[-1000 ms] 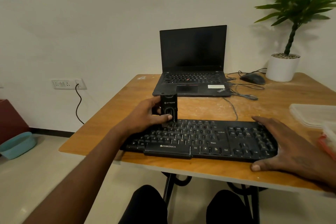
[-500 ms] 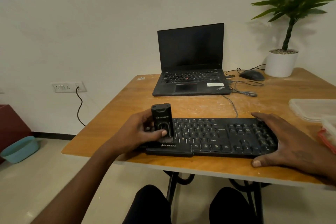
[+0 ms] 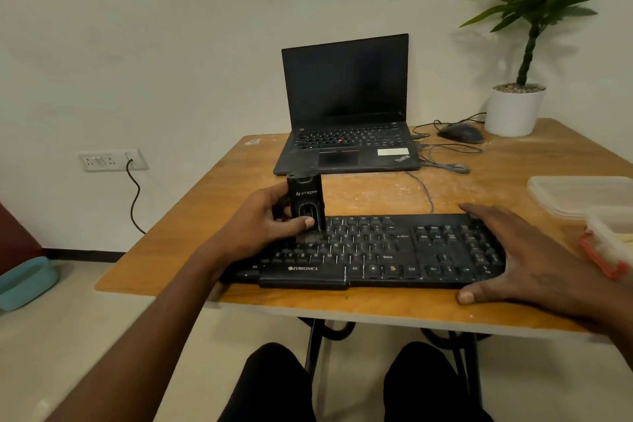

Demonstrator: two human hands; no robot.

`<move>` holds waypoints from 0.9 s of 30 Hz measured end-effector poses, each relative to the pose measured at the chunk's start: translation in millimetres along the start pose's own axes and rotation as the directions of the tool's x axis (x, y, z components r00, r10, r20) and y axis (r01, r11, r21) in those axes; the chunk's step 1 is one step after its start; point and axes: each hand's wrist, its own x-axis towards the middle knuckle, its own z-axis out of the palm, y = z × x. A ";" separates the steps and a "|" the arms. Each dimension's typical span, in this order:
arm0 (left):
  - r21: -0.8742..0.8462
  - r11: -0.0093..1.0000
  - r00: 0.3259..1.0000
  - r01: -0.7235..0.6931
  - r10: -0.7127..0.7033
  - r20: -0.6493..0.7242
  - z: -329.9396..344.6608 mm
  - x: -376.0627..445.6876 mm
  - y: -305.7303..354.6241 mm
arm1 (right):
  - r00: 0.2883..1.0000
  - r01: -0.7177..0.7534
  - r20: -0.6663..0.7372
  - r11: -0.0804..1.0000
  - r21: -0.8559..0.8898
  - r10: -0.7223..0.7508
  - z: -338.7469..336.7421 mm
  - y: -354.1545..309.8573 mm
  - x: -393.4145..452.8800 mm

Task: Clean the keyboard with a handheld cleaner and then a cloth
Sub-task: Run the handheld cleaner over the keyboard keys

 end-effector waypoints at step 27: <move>-0.015 1.000 1.000 -0.009 0.009 0.006 19.2 3.2 10.2 | 1.000 -0.013 0.012 1.000 0.003 0.013 1.2 2.3 0.6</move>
